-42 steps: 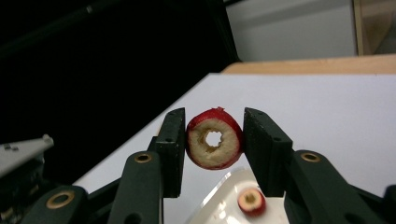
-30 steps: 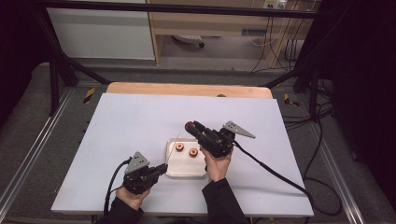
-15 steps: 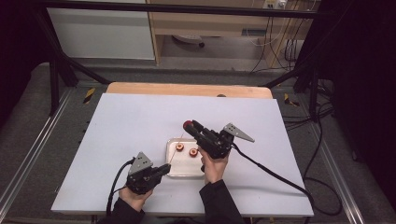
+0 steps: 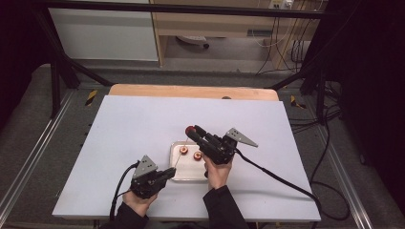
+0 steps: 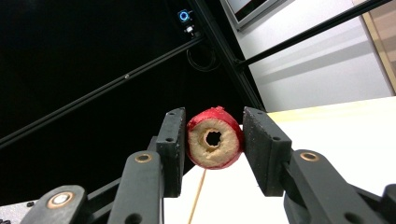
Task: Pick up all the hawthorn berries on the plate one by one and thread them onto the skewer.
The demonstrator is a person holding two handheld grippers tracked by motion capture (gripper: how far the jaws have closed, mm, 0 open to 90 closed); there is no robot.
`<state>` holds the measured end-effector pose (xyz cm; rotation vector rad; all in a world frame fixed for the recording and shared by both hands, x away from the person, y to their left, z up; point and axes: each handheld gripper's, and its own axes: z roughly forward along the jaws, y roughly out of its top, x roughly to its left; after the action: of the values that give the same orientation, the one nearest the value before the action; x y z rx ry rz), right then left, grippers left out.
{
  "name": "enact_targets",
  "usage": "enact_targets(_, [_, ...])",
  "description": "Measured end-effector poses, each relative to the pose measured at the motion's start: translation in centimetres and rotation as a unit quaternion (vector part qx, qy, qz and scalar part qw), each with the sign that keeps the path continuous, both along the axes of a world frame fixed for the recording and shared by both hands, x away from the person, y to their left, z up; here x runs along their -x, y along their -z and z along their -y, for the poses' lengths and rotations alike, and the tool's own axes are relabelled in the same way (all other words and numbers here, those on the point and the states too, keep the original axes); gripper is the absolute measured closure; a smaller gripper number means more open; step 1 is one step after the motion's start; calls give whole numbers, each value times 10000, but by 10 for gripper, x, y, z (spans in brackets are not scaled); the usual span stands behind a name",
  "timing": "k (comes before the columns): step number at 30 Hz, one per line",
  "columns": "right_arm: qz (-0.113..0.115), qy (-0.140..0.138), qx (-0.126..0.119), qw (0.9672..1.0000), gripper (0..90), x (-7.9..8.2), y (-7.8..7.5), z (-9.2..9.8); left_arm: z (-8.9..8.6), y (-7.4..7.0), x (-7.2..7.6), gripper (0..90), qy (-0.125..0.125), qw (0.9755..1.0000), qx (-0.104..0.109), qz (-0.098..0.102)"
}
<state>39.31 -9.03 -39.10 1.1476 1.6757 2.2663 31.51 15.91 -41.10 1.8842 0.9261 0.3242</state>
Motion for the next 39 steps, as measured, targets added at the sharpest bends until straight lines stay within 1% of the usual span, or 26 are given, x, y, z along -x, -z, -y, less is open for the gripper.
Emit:
enact_targets(3, [-7, -8, -6, 10000, 611, 0, 0, 0, 0, 0, 0, 882, -26, 10000, -14, 12])
enact_targets(8, [-77, -19, -41, 10000, 611, 1, 1, -1, 0, 0, 0, 882, -41, 10000, 23, 23])
enact_targets(12, [-120, -35, -24, 9999, 611, 1, 4, -3, 1, 0, 0, 882, -90, 10000, -13, 26])
enact_targets(18, [-279, -67, -97, 9995, 611, 3, 9, -7, 3, 1, 0, 883, -177, 9998, -73, -23])
enact_targets(20, [-284, -63, -84, 9995, 612, 4, 11, -8, 4, 2, 0, 883, -165, 9998, -76, -61])
enact_targets(24, [-318, -73, 20, 9995, 612, 5, 13, -10, 5, 1, 1, 885, -242, 9997, -88, -11])
enact_targets(26, [-335, -92, 43, 9994, 613, 6, 14, -11, 4, 1, 1, 885, -243, 9997, -52, -11])
enact_targets(28, [-414, -162, 64, 9990, 614, 7, 16, -12, 4, 0, 1, 885, -262, 9997, 8, 18])
enact_targets(29, [-424, -173, 76, 9989, 614, 7, 17, -13, 4, 0, 0, 885, -250, 9997, -32, -9])
enact_targets(31, [-457, -173, 60, 9988, 615, 10, 19, -14, 4, 3, 0, 885, -263, 9996, -33, -41])
enact_targets(33, [-449, -158, 92, 9988, 615, 11, 20, -15, 5, 4, -2, 885, -242, 9996, -22, -123])
enact_targets(34, [-449, -152, 114, 9988, 616, 11, 20, -15, 5, 4, -2, 886, -249, 9996, -25, -128])
enact_targets(35, [-481, -140, 119, 9987, 616, 12, 20, -15, 6, 4, -2, 886, -243, 9996, -33, -124])
enact_targets(39, [-496, -127, 194, 9985, 618, 13, 19, -15, 6, 4, -1, 887, -237, 9997, 2, -60])
